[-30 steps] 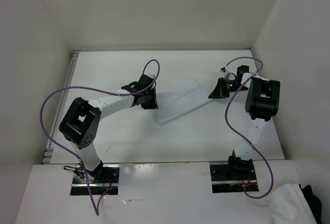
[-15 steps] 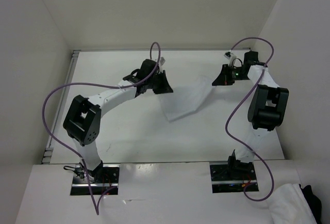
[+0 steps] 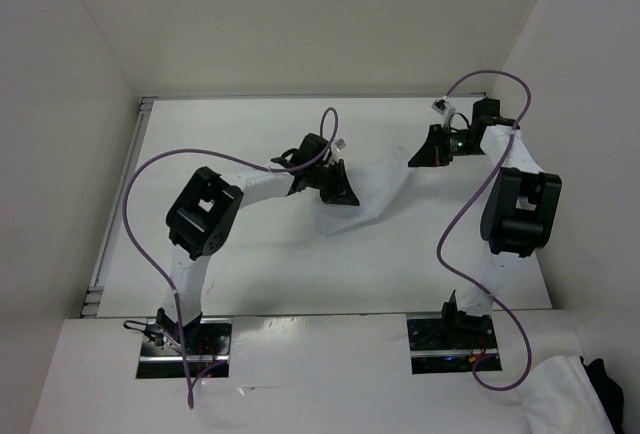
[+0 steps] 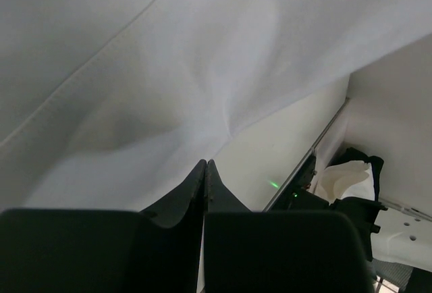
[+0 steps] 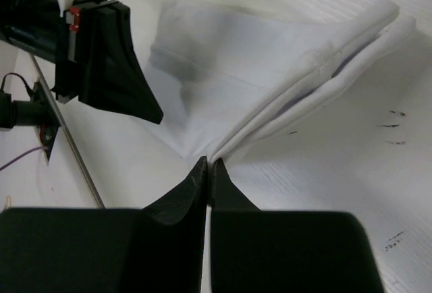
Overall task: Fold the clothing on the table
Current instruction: Fold the skirt
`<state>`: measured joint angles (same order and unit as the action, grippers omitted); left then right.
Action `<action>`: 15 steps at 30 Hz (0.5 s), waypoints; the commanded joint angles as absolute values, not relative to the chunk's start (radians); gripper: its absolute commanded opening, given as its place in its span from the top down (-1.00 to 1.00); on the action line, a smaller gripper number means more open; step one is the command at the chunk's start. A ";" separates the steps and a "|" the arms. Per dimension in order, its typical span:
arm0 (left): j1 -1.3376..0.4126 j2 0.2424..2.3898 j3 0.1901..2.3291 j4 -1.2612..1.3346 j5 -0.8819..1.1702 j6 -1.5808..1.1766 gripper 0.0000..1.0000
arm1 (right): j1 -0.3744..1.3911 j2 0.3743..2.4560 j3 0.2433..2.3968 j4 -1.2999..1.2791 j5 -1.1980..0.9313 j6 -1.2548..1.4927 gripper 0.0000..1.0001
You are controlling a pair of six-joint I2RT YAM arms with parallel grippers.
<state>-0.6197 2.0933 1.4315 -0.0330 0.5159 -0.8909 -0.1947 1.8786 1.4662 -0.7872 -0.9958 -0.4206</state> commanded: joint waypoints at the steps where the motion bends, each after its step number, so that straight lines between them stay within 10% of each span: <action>1: -0.624 2.089 1.448 0.015 0.543 -0.917 1.00 | -0.178 1.801 1.519 -0.860 -1.077 -0.494 1.00; 15: -0.653 2.247 1.606 -0.023 0.554 -0.957 1.00 | -0.095 1.772 1.528 -1.074 -1.109 -0.716 1.00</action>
